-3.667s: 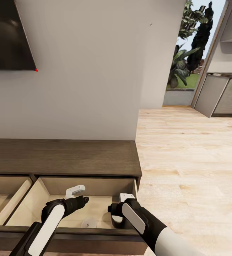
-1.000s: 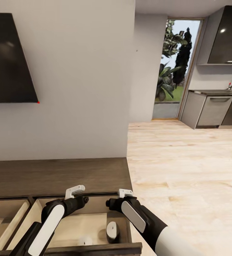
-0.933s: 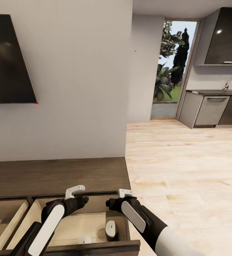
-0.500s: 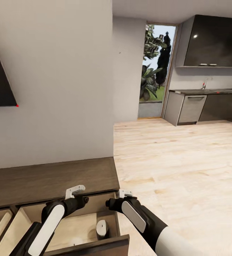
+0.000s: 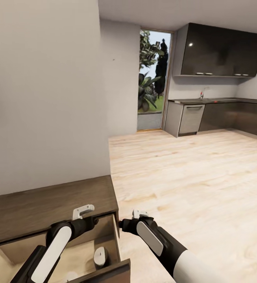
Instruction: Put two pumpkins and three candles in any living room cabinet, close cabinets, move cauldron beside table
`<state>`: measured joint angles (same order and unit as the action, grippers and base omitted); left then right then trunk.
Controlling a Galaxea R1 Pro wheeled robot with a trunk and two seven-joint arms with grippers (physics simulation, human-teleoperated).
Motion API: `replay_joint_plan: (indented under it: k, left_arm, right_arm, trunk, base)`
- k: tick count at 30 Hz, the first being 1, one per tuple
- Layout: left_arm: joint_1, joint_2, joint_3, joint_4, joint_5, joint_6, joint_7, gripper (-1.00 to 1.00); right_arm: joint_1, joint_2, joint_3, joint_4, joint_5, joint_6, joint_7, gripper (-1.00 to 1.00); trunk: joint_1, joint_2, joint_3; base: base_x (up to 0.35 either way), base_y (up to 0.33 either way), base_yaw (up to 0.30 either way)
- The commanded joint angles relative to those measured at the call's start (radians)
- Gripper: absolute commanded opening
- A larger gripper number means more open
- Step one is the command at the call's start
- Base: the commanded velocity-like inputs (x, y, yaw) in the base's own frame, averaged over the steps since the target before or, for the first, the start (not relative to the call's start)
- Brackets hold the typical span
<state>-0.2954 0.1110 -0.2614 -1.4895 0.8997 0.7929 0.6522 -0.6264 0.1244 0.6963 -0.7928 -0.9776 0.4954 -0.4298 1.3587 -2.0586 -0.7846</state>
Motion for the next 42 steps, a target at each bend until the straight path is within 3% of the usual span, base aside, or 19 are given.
replay_joint_plan:
  k: [1,16,18,23,30,42]
  left_arm:
    - [-0.001,0.001,-0.002,-0.001,0.01,0.0,0.01,1.0]
    - [-0.001,0.0,-0.002,-0.001,0.01,0.0,0.01,1.0]
    - [-0.001,0.001,-0.002,-0.001,0.01,0.0,0.01,1.0]
    - [-0.001,0.001,-0.002,0.0,0.01,0.0,0.01,1.0]
    - [-0.001,0.001,-0.002,0.001,0.01,0.0,0.01,1.0]
    - [-0.001,0.001,-0.002,0.001,0.008,0.0,0.012,1.0]
  right_arm:
    - [-0.001,0.0,0.003,0.0,-0.009,0.0,-0.009,1.0]
    - [-0.002,-0.005,0.003,0.003,-0.007,-0.011,-0.02,1.0]
    - [-0.002,-0.012,0.004,0.007,-0.006,-0.052,-0.023,1.0]
    - [-0.002,-0.045,0.004,0.009,-0.01,-0.076,-0.021,1.0]
    - [-0.002,-0.056,-0.058,0.008,-0.004,-0.097,-0.091,1.0]
    - [-0.001,-0.054,-0.066,0.009,-0.009,-0.096,-0.1,1.0]
  trunk:
    - [0.0,-0.001,-0.001]
    - [0.0,-0.001,0.007]
    - [0.0,-0.001,0.009]
    - [0.0,-0.001,0.011]
    - [0.0,-0.001,0.016]
    - [0.0,-0.001,0.026]
  base:
    - [0.0,0.0,-0.274]
    - [0.0,0.0,-0.274]
    - [0.0,0.0,-0.274]
    - [0.0,0.0,-0.274]
    - [0.0,0.0,-0.271]
    - [0.0,0.0,-0.269]
